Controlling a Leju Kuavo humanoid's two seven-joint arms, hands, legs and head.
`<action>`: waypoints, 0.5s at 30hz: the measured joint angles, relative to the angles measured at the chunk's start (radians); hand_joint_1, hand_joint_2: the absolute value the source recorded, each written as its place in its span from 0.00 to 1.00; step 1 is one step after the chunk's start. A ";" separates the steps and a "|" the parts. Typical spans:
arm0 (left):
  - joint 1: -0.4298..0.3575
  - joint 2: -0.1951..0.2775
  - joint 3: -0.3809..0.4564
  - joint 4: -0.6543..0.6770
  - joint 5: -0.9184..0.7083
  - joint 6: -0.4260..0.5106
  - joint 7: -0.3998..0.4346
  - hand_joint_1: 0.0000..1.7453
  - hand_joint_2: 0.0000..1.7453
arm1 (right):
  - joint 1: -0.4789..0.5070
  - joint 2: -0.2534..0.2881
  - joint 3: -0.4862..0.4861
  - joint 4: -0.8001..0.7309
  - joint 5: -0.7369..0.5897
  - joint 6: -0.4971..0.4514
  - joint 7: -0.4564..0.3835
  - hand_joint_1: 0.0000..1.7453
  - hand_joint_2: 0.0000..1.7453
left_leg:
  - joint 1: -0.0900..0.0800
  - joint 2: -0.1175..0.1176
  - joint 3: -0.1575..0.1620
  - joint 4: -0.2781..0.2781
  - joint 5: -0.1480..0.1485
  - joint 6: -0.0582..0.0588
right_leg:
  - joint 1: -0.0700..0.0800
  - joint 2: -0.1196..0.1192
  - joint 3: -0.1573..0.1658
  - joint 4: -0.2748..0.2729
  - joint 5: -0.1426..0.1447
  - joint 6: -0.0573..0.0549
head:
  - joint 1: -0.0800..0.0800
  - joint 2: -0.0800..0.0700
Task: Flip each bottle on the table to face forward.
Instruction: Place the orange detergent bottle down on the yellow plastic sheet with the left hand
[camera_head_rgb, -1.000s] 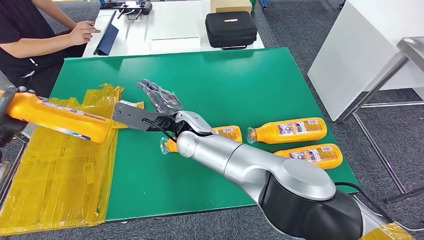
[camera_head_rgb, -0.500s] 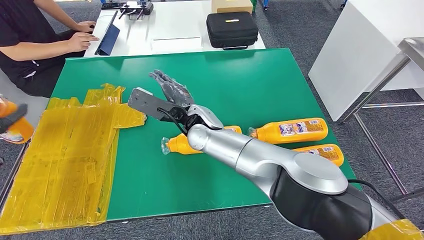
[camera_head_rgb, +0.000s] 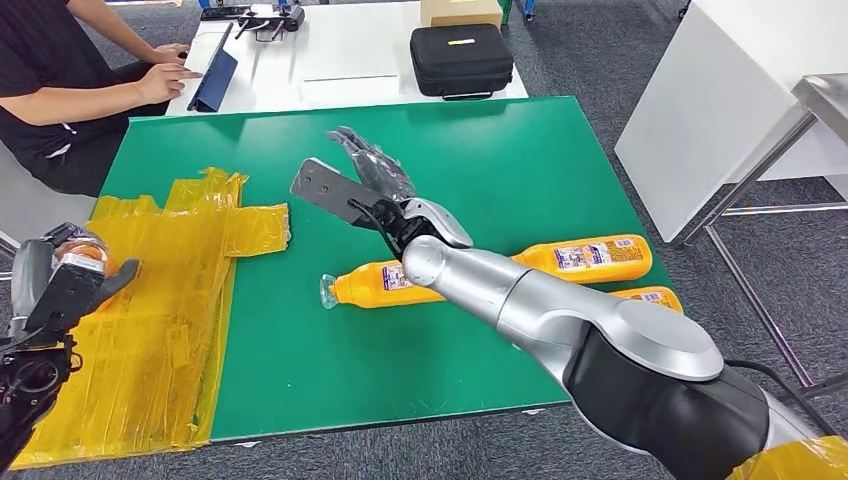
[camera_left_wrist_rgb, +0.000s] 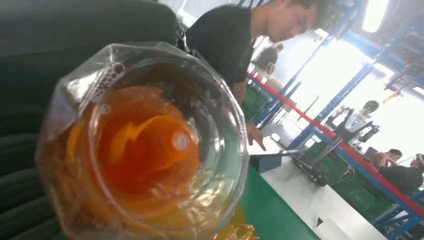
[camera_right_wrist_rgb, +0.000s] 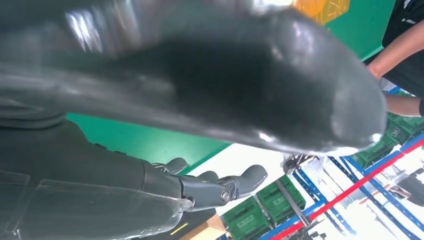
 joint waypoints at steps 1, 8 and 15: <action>0.002 -0.015 0.006 0.010 -0.074 0.000 0.001 1.00 1.00 | 0.007 -0.008 -0.008 -0.006 0.013 -0.002 -0.010 0.00 0.00 | 0.000 -0.001 0.000 0.000 0.000 0.000 | 0.000 0.000 0.000 0.000 0.000 0.000 | 0.000 0.000; -0.026 -0.088 -0.068 0.129 -0.273 -0.025 0.008 1.00 1.00 | 0.132 -0.090 -0.161 -0.099 0.242 0.014 -0.036 0.00 0.00 | -0.001 -0.003 0.000 0.000 0.000 0.000 | -0.001 -0.002 0.002 0.000 0.000 0.000 | 0.000 0.000; -0.062 -0.187 -0.276 0.259 -0.317 0.001 0.064 1.00 1.00 | 0.361 -0.135 -0.425 -0.264 0.561 0.078 -0.013 0.00 0.00 | -0.002 -0.004 0.002 0.000 -0.001 -0.001 | -0.001 -0.002 0.003 -0.001 0.000 0.000 | 0.000 0.000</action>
